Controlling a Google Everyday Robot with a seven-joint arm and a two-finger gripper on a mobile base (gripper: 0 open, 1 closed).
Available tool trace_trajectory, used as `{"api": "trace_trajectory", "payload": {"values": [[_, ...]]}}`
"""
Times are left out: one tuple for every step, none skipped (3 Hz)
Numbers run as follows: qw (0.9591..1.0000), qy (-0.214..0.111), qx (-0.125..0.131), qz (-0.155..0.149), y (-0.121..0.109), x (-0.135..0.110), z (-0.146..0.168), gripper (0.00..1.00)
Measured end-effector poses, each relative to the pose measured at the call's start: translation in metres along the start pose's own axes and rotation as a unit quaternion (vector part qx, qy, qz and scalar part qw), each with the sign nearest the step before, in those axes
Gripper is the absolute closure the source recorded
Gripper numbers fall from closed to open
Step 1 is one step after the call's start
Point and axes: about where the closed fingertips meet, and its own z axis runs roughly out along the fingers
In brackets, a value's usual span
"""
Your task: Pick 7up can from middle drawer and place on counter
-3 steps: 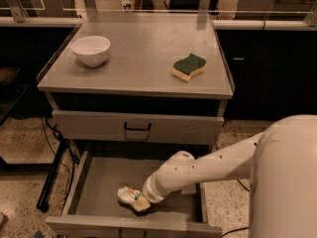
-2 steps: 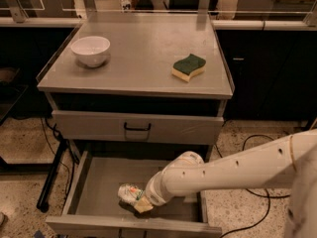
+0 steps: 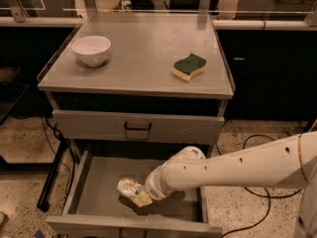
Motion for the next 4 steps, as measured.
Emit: {"api": "trace_trajectory", "payload": {"values": [[0.9997,-0.008,0.019,0.012,-0.019,-0.012,-0.028,1.0],[0.9985,-0.019,0.051,0.014,-0.039,-0.024,-0.082,1.0],[0.9985,-0.019,0.051,0.014,-0.039,-0.024,-0.082,1.0],[0.9979,-0.026,0.06,0.005,-0.043,-0.035,-0.103,1.0]]}}
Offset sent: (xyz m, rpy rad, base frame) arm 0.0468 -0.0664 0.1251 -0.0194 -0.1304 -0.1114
